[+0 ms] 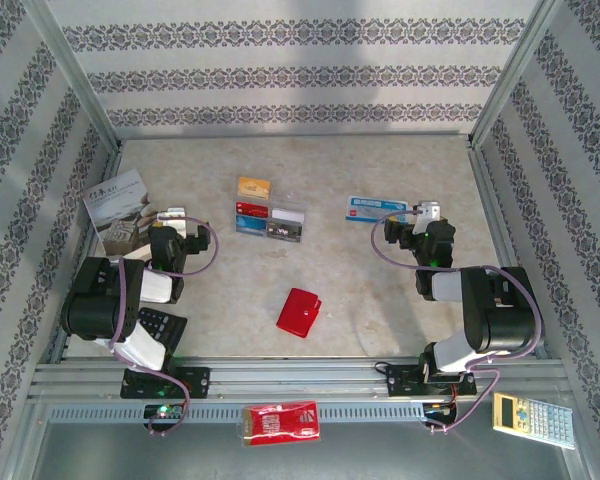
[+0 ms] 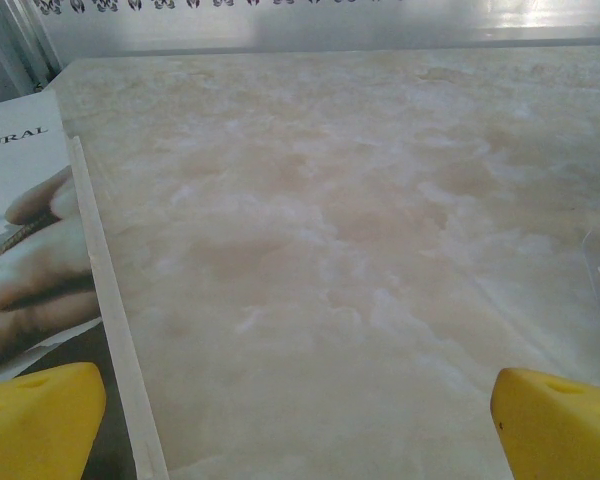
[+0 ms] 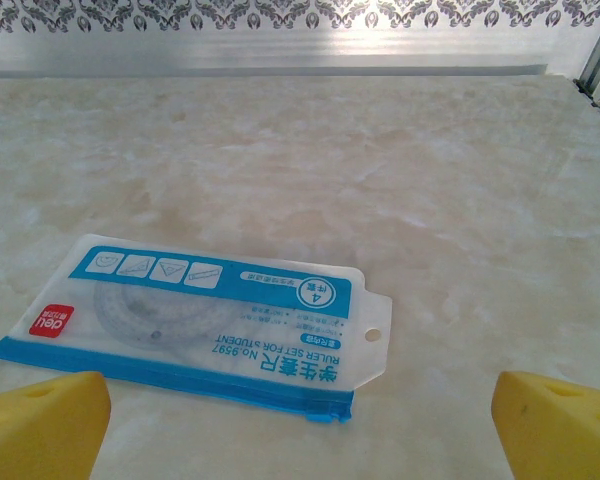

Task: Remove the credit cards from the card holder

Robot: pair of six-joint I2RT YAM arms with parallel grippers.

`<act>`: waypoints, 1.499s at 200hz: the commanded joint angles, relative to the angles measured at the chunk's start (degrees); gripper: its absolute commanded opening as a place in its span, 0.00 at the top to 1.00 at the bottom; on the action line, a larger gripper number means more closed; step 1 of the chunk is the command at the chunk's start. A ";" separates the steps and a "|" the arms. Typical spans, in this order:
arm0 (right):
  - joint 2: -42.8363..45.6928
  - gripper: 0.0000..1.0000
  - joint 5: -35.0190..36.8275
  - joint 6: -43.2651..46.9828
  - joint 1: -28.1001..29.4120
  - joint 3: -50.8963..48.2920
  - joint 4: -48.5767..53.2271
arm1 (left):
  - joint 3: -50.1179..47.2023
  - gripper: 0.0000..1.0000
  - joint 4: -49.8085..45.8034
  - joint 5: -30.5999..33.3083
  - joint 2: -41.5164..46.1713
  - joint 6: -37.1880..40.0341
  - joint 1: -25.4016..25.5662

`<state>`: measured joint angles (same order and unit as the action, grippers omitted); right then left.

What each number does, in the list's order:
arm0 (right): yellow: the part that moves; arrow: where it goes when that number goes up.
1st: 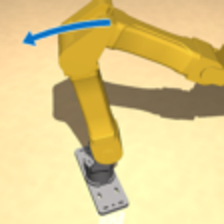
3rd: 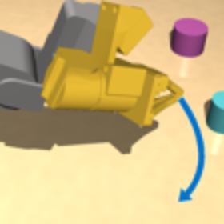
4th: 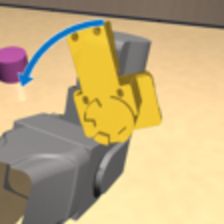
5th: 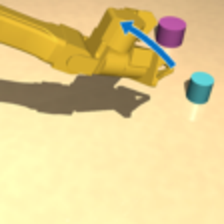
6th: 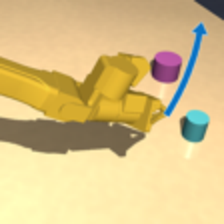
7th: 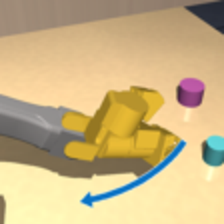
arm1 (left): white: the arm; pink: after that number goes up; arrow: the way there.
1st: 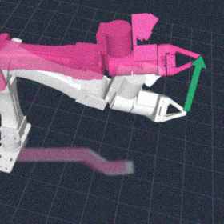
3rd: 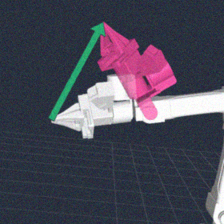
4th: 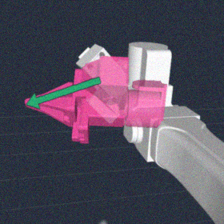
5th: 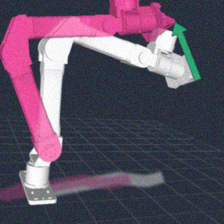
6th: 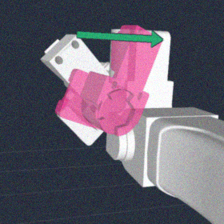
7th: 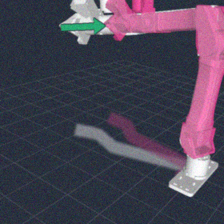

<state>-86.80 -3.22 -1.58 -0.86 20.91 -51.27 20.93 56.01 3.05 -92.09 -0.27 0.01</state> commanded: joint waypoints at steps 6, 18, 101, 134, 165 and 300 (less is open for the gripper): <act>-0.58 0.02 -0.38 -0.71 -0.02 1.07 -1.91 | 0.87 0.00 -0.70 -0.60 0.80 -0.25 0.08; -0.61 0.02 -0.38 -0.61 -0.02 1.07 -1.91 | 0.87 0.00 -0.73 -0.59 0.80 -0.27 0.08; -0.17 0.02 -0.59 -0.46 0.07 0.51 -2.70 | -0.16 0.00 1.25 -0.38 0.86 -0.38 0.08; 7.63 0.02 1.92 0.13 0.89 -0.87 0.82 | -4.51 0.00 5.37 5.03 5.22 -2.25 0.30; 16.29 0.02 8.54 1.75 4.72 -0.47 8.29 | -3.99 0.00 -3.60 7.00 14.63 -2.59 0.52; 16.48 0.05 9.79 -35.13 28.71 26.34 63.64 | 13.88 0.00 -57.56 -16.34 36.44 -25.67 0.52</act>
<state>-69.21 11.77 -26.74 26.81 44.36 -0.67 32.40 6.37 -5.26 -55.29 -24.53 0.05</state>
